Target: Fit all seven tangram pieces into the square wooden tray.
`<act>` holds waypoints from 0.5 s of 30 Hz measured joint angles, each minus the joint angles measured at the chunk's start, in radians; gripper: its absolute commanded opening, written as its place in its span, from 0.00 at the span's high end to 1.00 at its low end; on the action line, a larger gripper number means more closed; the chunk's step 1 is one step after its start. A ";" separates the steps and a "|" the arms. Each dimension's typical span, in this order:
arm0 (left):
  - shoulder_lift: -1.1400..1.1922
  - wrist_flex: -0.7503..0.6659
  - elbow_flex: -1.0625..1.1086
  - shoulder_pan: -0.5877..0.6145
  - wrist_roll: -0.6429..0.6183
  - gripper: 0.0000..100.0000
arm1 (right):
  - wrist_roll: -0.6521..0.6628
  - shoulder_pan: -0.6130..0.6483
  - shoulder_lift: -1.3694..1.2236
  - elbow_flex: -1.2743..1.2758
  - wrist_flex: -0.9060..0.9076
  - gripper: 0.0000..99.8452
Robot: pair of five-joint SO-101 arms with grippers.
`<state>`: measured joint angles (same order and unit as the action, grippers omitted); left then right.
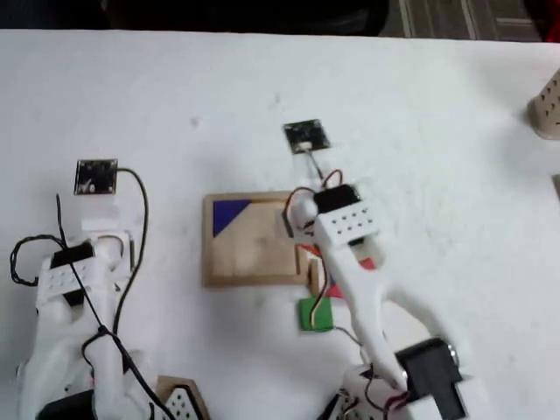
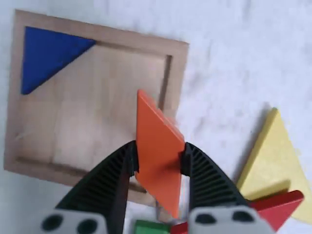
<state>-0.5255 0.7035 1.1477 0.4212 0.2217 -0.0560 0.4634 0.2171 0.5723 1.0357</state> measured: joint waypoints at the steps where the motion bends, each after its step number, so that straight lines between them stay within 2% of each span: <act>1: 0.000 0.000 0.000 0.000 0.000 0.98 | 0.000 0.015 0.014 0.000 0.000 0.97; 11: 0.000 -0.012 0.000 0.000 0.000 0.98 | 0.112 0.221 0.037 0.000 -0.020 0.96; 15: 0.000 -0.012 0.000 0.000 0.000 0.98 | 0.112 0.244 0.037 0.000 -0.034 0.97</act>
<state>-0.5255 0.6912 1.1477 0.4212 0.2217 0.0560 0.7073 0.2539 0.5723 1.0019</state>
